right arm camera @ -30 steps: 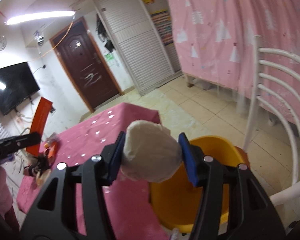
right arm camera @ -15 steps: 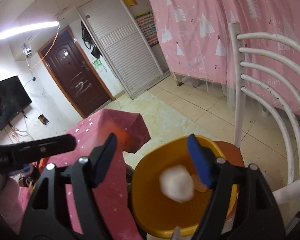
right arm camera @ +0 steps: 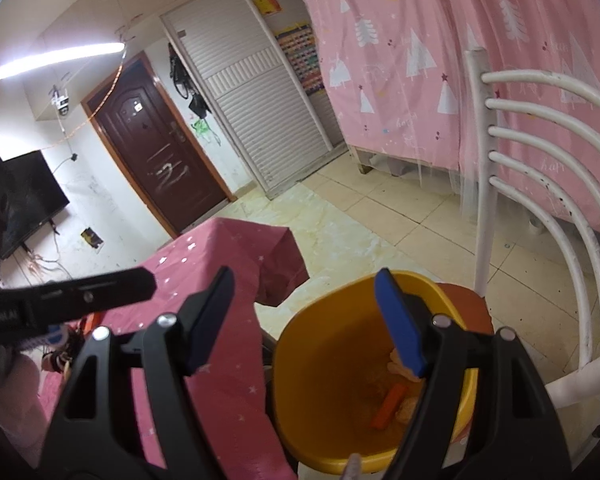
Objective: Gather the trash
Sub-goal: 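Carry the orange box and paper ball to the yellow bin and release both, then move both open tools back over the table clutter, then grasp the grey knit hat with the left tool while the right tool grasps the black cloth, then carry the grey hat and black cloth to the yellow bin and release both, then move both open tools back over the table clutter, then grasp the red snack bag with the left tool while the right tool grasps the black-and-beige cloth, then carry the snack bag and cloth to the yellow bin and release both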
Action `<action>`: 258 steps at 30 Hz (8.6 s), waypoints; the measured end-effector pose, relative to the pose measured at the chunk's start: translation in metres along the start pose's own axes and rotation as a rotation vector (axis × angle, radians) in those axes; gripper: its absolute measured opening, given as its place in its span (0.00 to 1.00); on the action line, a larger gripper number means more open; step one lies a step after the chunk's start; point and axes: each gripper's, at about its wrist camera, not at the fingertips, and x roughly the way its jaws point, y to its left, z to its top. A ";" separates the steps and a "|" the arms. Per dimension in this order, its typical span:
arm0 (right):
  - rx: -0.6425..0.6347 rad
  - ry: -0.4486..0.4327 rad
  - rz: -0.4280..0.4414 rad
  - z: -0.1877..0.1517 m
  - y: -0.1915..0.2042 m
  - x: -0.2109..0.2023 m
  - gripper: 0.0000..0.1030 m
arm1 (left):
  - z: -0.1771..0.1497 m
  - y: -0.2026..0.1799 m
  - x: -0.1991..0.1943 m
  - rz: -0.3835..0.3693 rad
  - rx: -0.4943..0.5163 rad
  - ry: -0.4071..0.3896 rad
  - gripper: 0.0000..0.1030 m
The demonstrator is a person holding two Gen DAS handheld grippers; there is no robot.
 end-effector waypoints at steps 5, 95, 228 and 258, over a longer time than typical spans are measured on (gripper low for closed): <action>-0.039 0.005 0.025 -0.004 0.022 -0.001 0.72 | -0.005 0.023 -0.028 0.007 -0.035 -0.038 0.15; -0.348 0.216 0.371 -0.060 0.304 0.069 0.22 | -0.098 0.305 -0.214 0.381 -0.312 -0.307 0.41; -0.636 0.444 0.532 -0.160 0.402 0.061 0.81 | -0.173 0.409 -0.154 0.427 -0.510 -0.071 0.70; -0.703 0.303 0.410 -0.156 0.409 0.048 0.64 | -0.159 0.366 -0.193 0.485 -0.418 -0.182 0.35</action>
